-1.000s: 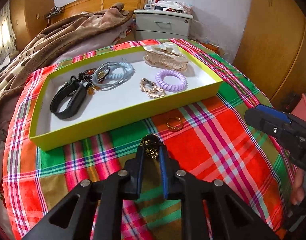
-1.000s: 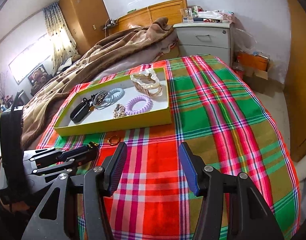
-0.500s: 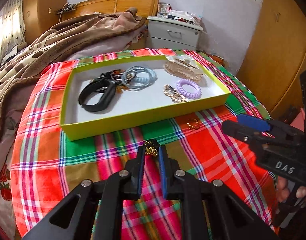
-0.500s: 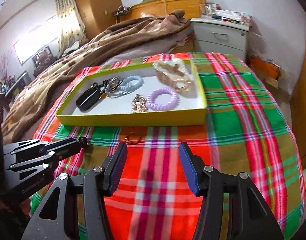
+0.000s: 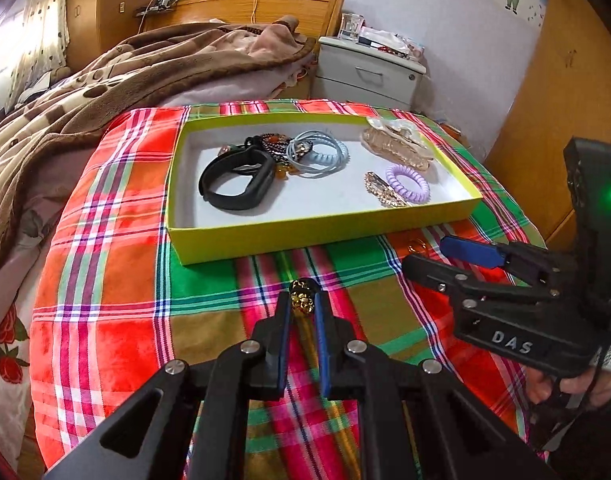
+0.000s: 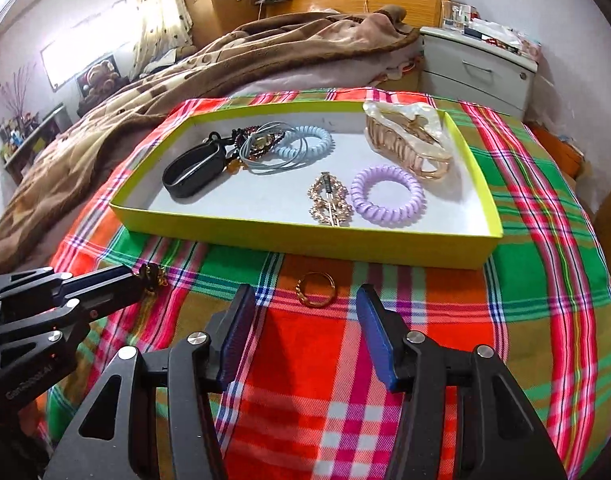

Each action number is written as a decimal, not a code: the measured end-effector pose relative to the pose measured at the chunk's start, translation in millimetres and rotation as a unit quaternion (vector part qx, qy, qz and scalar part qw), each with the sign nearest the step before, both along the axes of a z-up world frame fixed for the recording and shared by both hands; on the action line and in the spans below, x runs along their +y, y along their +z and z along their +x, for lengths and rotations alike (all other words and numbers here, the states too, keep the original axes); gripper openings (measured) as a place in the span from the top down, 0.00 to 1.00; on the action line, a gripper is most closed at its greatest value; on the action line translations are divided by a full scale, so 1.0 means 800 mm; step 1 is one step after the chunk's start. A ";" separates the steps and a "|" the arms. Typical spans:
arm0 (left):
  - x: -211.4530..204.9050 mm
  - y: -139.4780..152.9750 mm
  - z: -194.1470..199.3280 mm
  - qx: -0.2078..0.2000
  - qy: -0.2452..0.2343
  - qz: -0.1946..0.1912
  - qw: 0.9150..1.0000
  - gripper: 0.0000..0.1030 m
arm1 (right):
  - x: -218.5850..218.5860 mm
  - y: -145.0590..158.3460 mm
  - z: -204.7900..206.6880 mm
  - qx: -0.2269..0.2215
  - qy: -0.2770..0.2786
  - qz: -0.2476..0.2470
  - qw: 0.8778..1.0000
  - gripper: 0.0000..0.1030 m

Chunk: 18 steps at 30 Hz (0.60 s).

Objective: Organize jewelry
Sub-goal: 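Grasp the gold black-stone brooch with the left gripper while the right grasps the gold ring, then lift the brooch with the left gripper while the right lifts the ring toward the box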

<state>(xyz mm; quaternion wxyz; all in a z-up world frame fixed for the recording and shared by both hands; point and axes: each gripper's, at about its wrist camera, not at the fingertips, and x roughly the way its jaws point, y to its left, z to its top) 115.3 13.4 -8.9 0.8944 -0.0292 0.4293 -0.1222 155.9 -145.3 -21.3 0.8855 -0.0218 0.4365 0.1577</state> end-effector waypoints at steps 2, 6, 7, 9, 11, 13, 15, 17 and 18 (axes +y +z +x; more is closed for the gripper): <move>0.002 -0.001 0.001 0.003 0.002 -0.003 1.000 0.88 | 0.000 0.000 0.000 -0.002 -0.001 -0.004 1.000 0.58; 0.002 -0.003 0.002 0.006 0.000 -0.006 1.000 0.88 | -0.002 0.000 0.001 -0.003 -0.005 -0.009 1.000 0.64; 0.002 -0.004 0.002 0.007 -0.001 -0.006 1.000 0.88 | -0.001 0.000 0.001 -0.004 -0.005 -0.011 1.000 0.69; 0.002 -0.006 0.003 0.010 0.001 -0.007 1.000 0.88 | 0.000 0.000 0.000 -0.005 -0.003 -0.016 1.000 0.76; 0.002 -0.006 0.002 0.010 -0.001 -0.006 1.000 0.88 | 0.000 0.000 -0.001 -0.006 -0.002 -0.017 1.000 0.79; 0.001 -0.005 0.002 0.009 -0.003 -0.007 1.000 0.88 | 0.000 0.001 -0.001 -0.005 -0.002 -0.016 1.000 0.79; 0.001 -0.005 0.002 0.008 -0.002 -0.007 1.000 0.88 | 0.000 0.001 -0.001 -0.006 -0.004 -0.014 1.000 0.79; 0.002 -0.005 0.002 0.008 -0.002 -0.007 1.000 0.88 | -0.002 0.003 -0.003 -0.007 -0.006 -0.009 1.000 0.79; 0.002 -0.004 0.002 0.007 -0.001 -0.007 1.000 0.88 | -0.003 0.003 -0.003 -0.008 -0.007 -0.008 1.000 0.79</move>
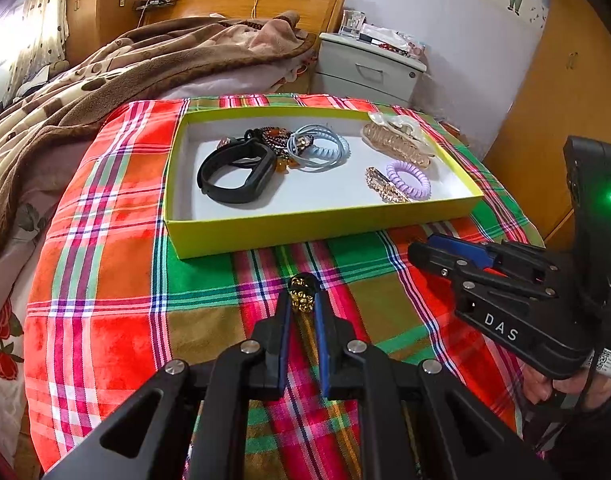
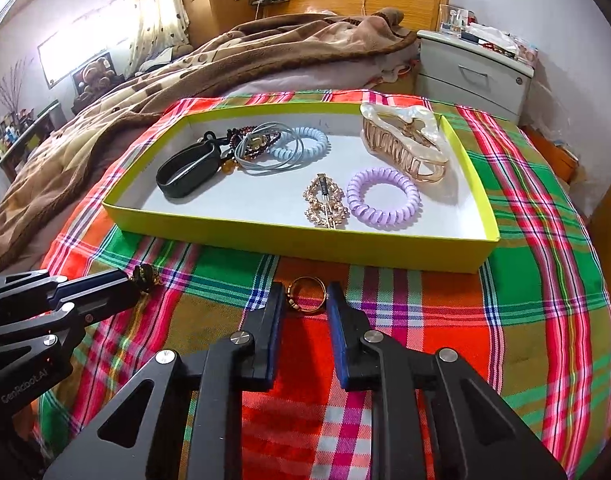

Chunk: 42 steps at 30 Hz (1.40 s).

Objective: Organize jewelry
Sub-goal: 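Lift the brooch with the left gripper while the right lifts the ring toward the box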

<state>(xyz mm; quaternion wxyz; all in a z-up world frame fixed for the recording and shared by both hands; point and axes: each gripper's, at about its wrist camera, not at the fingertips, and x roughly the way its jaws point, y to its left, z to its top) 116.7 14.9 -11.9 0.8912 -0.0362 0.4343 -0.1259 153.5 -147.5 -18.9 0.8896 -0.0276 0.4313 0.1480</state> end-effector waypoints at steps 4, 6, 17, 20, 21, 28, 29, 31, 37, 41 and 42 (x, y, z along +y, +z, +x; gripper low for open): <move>0.001 0.004 -0.002 -0.005 0.000 -0.002 1.000 0.88 | -0.005 0.004 -0.004 -0.004 -0.006 0.009 1.000 0.79; 0.003 0.007 -0.003 -0.009 0.000 -0.003 1.000 0.89 | -0.006 0.007 -0.005 -0.007 -0.009 0.013 1.000 0.79; 0.015 0.025 -0.009 -0.026 0.002 -0.002 1.000 0.93 | -0.015 0.028 -0.016 -0.032 -0.018 0.035 0.999 0.79; 0.025 0.032 -0.007 -0.028 0.006 -0.016 0.999 0.94 | -0.017 0.034 -0.019 -0.039 -0.018 0.038 0.998 0.79; 0.029 0.035 -0.007 -0.029 0.008 -0.020 0.999 0.94 | -0.017 0.035 -0.019 -0.040 -0.018 0.039 0.998 0.79; 0.033 0.017 -0.007 -0.003 -0.007 -0.023 1.000 0.86 | -0.019 0.034 -0.021 -0.038 -0.016 0.046 0.998 0.79; 0.028 0.014 -0.008 -0.003 -0.015 -0.019 1.000 0.80 | -0.019 0.033 -0.020 -0.037 -0.016 0.046 0.998 0.79; 0.019 0.009 -0.009 0.004 -0.035 -0.017 0.999 0.54 | -0.021 0.031 -0.022 -0.035 -0.015 0.048 0.998 0.79; -0.005 -0.007 0.000 0.018 -0.042 0.017 0.999 0.54 | -0.022 0.032 -0.023 -0.037 -0.015 0.049 0.998 0.79; -0.014 -0.010 0.001 0.009 -0.037 0.049 0.998 0.57 | -0.024 0.033 -0.023 -0.038 -0.017 0.050 0.998 0.79; -0.016 -0.010 0.001 0.006 -0.035 0.060 0.998 0.62 | -0.023 0.033 -0.023 -0.038 -0.017 0.050 0.998 0.79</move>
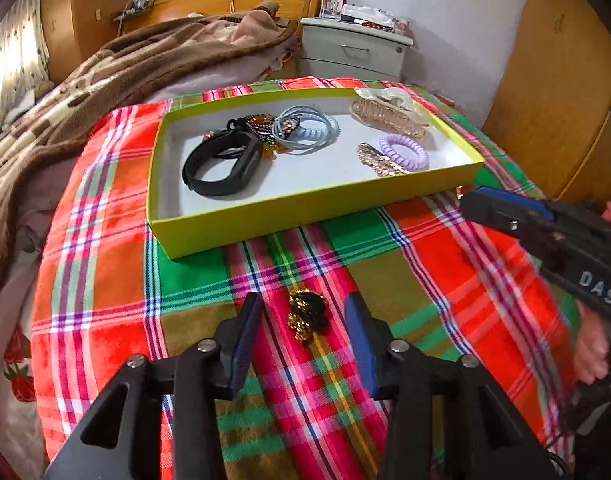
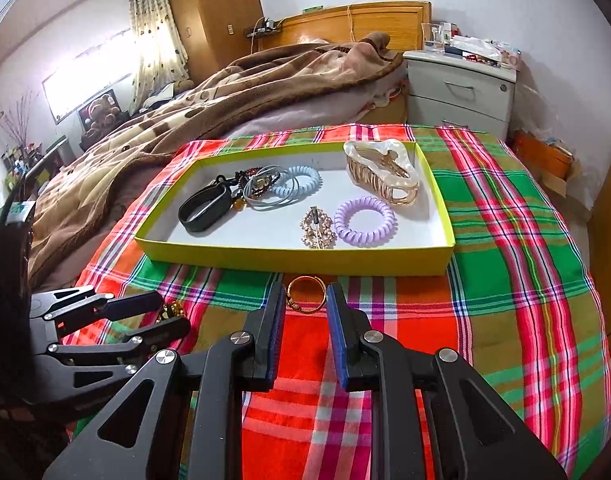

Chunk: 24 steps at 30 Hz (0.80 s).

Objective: Organize jewelry
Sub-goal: 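Lift the brooch with the left gripper while the right lifts the ring toward the box, then lower the brooch into the box with the left gripper while the right lowers the ring in and opens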

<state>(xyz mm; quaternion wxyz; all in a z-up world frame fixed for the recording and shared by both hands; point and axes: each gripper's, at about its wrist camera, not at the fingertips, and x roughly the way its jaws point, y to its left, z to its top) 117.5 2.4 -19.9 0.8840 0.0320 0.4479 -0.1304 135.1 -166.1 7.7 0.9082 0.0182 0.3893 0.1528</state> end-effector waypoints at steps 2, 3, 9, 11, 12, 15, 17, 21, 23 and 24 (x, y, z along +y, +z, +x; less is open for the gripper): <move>-0.003 -0.001 0.000 -0.006 0.003 0.017 1.000 0.74 | 0.000 0.001 -0.001 -0.001 0.000 0.001 1.000 0.79; -0.001 0.000 0.001 -0.005 0.004 0.013 1.000 0.80 | 0.000 0.002 -0.001 -0.001 -0.001 0.001 1.000 0.79; 0.008 0.002 0.002 0.000 0.009 0.000 1.000 0.82 | 0.000 0.007 -0.001 -0.005 -0.002 -0.001 1.000 0.79; 0.012 0.006 0.001 -0.003 0.013 -0.006 1.000 0.82 | 0.001 0.010 -0.001 -0.007 -0.002 -0.001 1.000 0.79; 0.014 0.010 0.001 -0.006 0.015 -0.010 1.000 0.82 | 0.001 0.011 -0.001 -0.008 -0.002 -0.001 1.000 0.79; 0.020 0.024 0.001 -0.017 0.018 -0.022 0.999 0.82 | 0.001 0.019 0.002 -0.015 -0.003 0.000 1.000 0.79; 0.023 0.035 0.003 -0.026 0.019 -0.028 0.999 0.82 | 0.003 0.026 0.006 -0.021 -0.003 -0.001 1.000 0.79; 0.023 0.060 0.012 -0.049 0.017 -0.035 0.998 0.82 | 0.006 0.038 0.022 -0.029 0.001 0.000 1.000 0.79; 0.021 0.070 0.019 -0.059 0.013 -0.037 0.998 0.82 | 0.008 0.041 0.030 -0.030 0.000 -0.002 1.000 0.79; 0.020 0.073 0.023 -0.061 0.011 -0.037 0.997 0.82 | 0.011 0.042 0.036 -0.033 0.000 -0.006 0.999 0.79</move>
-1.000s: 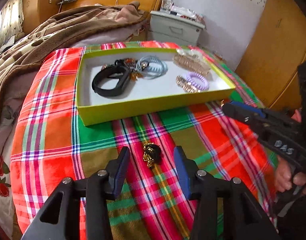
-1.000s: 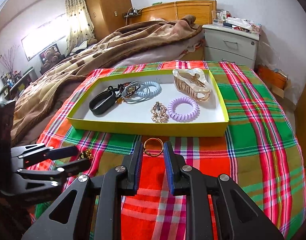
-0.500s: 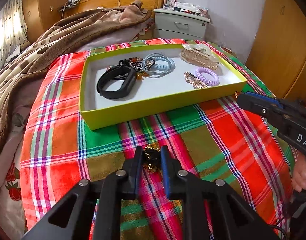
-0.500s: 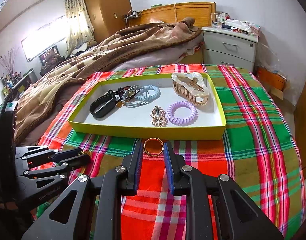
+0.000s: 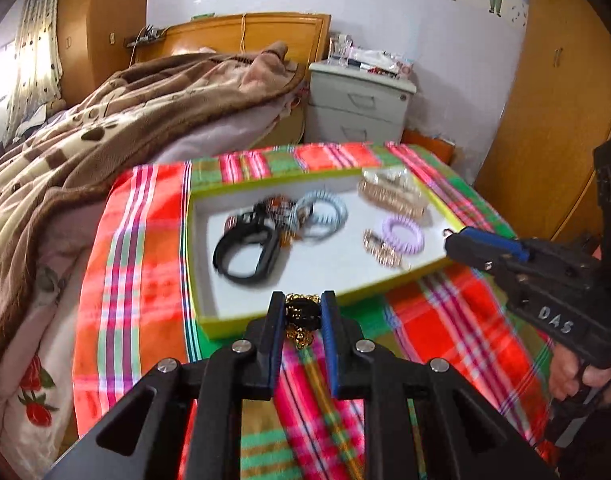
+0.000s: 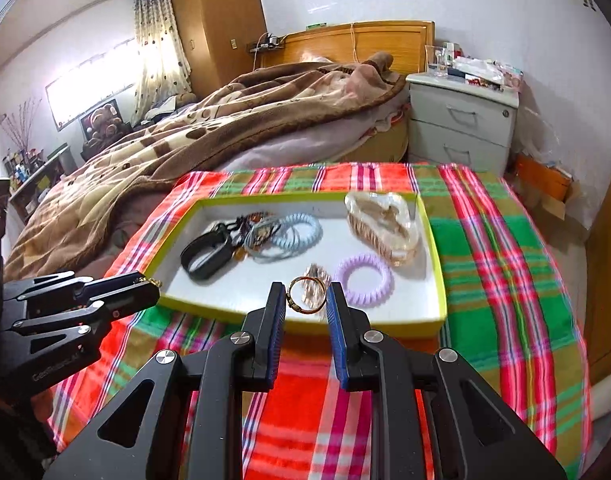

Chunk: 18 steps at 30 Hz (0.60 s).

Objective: Organize jewelry
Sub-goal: 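Lower the brooch into the box with the left gripper while the right lowers the ring in and opens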

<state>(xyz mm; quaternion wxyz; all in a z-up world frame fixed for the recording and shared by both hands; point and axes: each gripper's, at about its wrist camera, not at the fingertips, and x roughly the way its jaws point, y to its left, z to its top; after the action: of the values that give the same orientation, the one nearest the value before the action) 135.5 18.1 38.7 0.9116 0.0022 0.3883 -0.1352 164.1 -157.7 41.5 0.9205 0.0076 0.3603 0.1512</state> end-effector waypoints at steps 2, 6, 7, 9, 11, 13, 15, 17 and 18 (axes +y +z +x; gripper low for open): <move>-0.003 0.004 0.010 -0.002 -0.002 -0.003 1.000 0.82 | 0.004 0.000 0.012 0.001 0.002 -0.005 1.000 0.79; -0.007 0.003 0.029 0.007 -0.006 -0.013 1.000 0.82 | 0.010 -0.005 0.035 0.005 0.003 -0.017 1.000 0.79; -0.009 0.001 0.035 0.008 -0.007 -0.015 1.000 0.82 | 0.012 -0.007 0.042 0.007 0.003 -0.018 1.000 0.79; -0.011 -0.004 0.045 0.016 -0.009 -0.021 1.000 0.82 | 0.015 -0.013 0.056 0.014 0.005 -0.023 1.000 0.79; -0.013 -0.010 0.053 0.022 -0.005 -0.018 1.000 0.82 | 0.020 -0.020 0.069 0.020 0.009 -0.031 0.999 0.79; -0.017 -0.012 0.057 0.016 -0.007 -0.011 1.000 0.82 | 0.023 -0.026 0.078 0.025 0.012 -0.037 0.999 0.79; -0.019 -0.017 0.066 0.025 -0.010 -0.017 1.000 0.82 | 0.024 -0.032 0.089 0.030 0.014 -0.039 0.999 0.79; -0.021 -0.022 0.074 0.029 -0.009 -0.016 0.999 0.82 | 0.025 -0.038 0.099 0.036 0.013 -0.040 0.998 0.79; -0.022 -0.025 0.077 0.032 -0.009 -0.015 0.999 0.82 | 0.025 -0.040 0.101 0.039 0.012 -0.042 0.998 0.79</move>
<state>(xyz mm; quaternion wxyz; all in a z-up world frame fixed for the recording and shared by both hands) 197.3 0.7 19.1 0.8975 -0.0127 0.4148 -0.1490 244.5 -137.6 9.7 0.9035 -0.0298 0.4017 0.1463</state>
